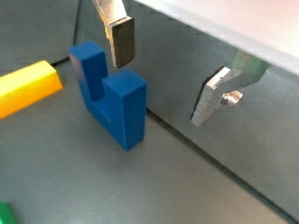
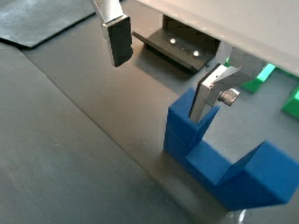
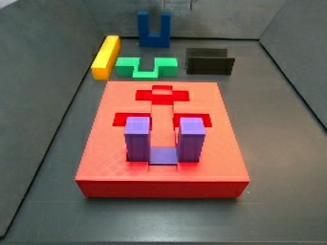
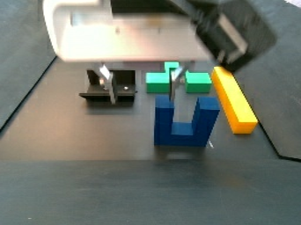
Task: Pick up the blue object. Move up. Move to above the board. Insert the blue object.
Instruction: Pick up the blue object.
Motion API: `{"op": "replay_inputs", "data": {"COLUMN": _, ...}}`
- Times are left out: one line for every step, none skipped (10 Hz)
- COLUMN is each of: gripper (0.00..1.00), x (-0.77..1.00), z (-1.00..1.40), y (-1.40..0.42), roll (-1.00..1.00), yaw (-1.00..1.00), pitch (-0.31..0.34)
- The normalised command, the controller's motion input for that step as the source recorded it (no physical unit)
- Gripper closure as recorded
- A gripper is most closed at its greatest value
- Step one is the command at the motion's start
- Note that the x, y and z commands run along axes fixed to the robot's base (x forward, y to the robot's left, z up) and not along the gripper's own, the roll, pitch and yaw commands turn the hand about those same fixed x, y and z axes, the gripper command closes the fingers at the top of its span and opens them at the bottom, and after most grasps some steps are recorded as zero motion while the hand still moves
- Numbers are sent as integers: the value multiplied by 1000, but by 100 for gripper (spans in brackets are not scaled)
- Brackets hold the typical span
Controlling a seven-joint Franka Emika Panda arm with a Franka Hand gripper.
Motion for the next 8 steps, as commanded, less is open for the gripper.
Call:
{"op": "replay_inputs", "data": {"gripper": 0, "x": -31, "z": 14, "y": 154, "roll": -107, "yaw": -151, "pitch": 0}}
{"op": "replay_inputs", "data": {"gripper": 0, "x": 0, "z": 0, "y": 89, "roll": -41, "yaw": -143, "pitch": 0}}
{"op": "replay_inputs", "data": {"gripper": 0, "x": 0, "z": -14, "y": 34, "roll": -14, "yaw": -100, "pitch": 0}}
{"op": "replay_inputs", "data": {"gripper": 0, "x": 0, "z": -63, "y": 0, "roll": -6, "yaw": -20, "pitch": -3}}
{"op": "replay_inputs", "data": {"gripper": 0, "x": -80, "z": -111, "y": 0, "roll": 0, "yaw": 0, "pitch": -7}}
{"op": "replay_inputs", "data": {"gripper": 0, "x": -237, "z": 0, "y": -23, "roll": 7, "yaw": 0, "pitch": 0}}
{"op": "replay_inputs", "data": {"gripper": 0, "x": -246, "z": 0, "y": -46, "roll": 21, "yaw": 0, "pitch": 0}}
{"op": "replay_inputs", "data": {"gripper": 0, "x": -100, "z": 0, "y": 0, "roll": 0, "yaw": 0, "pitch": 0}}
